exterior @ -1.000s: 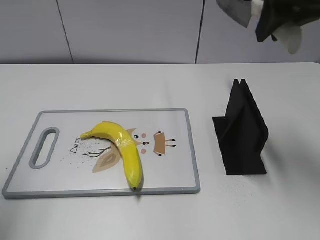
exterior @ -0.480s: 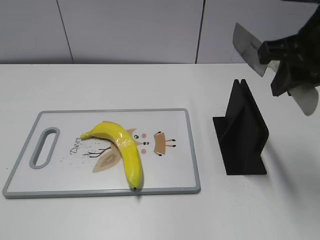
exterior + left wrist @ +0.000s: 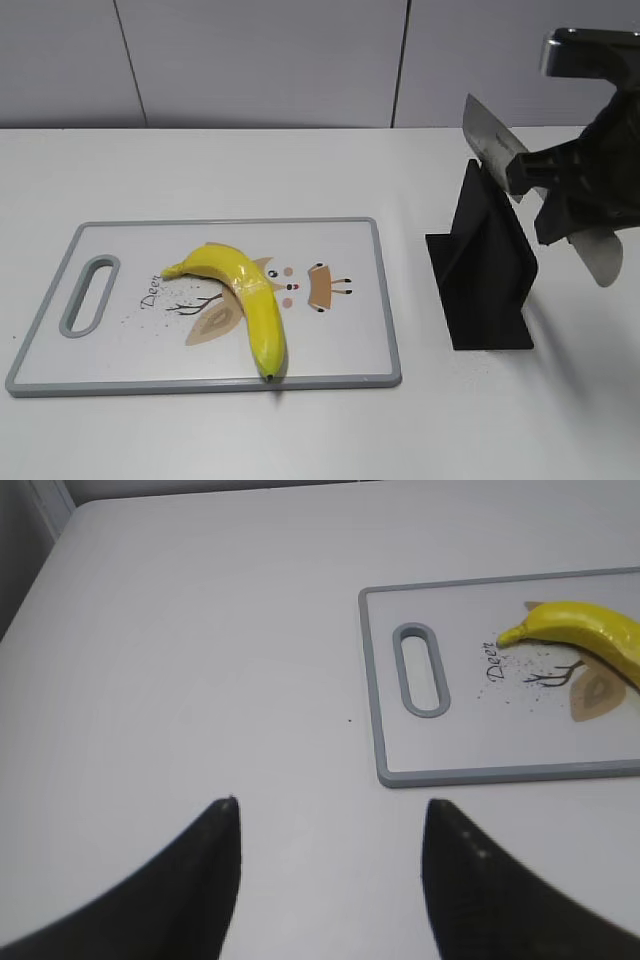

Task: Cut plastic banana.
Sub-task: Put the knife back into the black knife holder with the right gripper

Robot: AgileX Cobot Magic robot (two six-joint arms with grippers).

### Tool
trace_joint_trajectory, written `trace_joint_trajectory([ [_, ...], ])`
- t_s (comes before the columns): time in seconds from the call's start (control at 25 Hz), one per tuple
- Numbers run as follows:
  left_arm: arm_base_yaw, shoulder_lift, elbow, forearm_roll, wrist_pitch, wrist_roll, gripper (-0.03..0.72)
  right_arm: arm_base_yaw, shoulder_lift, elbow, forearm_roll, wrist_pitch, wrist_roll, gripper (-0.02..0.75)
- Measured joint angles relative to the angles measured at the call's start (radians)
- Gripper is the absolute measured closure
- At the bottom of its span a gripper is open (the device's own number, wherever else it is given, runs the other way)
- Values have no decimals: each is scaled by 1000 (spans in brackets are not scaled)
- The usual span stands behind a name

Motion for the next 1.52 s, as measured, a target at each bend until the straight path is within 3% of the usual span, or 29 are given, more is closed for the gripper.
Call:
trace_joint_trajectory([
  [0.36,0,-1,31,-2,-73,0,190,0,2,78,5,-70,18,550],
  [0.68,0,-1,31,-2,-73,-1,196,0,36,82,61,-47,25,544],
  [0.76,0,-1,31,-2,-73,-1,196,0,38,82,62,-45,18,465],
  [0.92,0,-1,31,-2,-73,-1,197,0,35,82,65,-29,-46,183],
  [1.0,0,-1,31,-2,-73,-1,196,0,10,82,65,-5,-104,111],
  [1.28,-91,-1,31,-2,-73,-1,197,2,-277,121,63,60,-272,98],
  [1.52,-134,-1,31,-2,-73,-1,198,2,-607,335,63,77,-348,133],
])
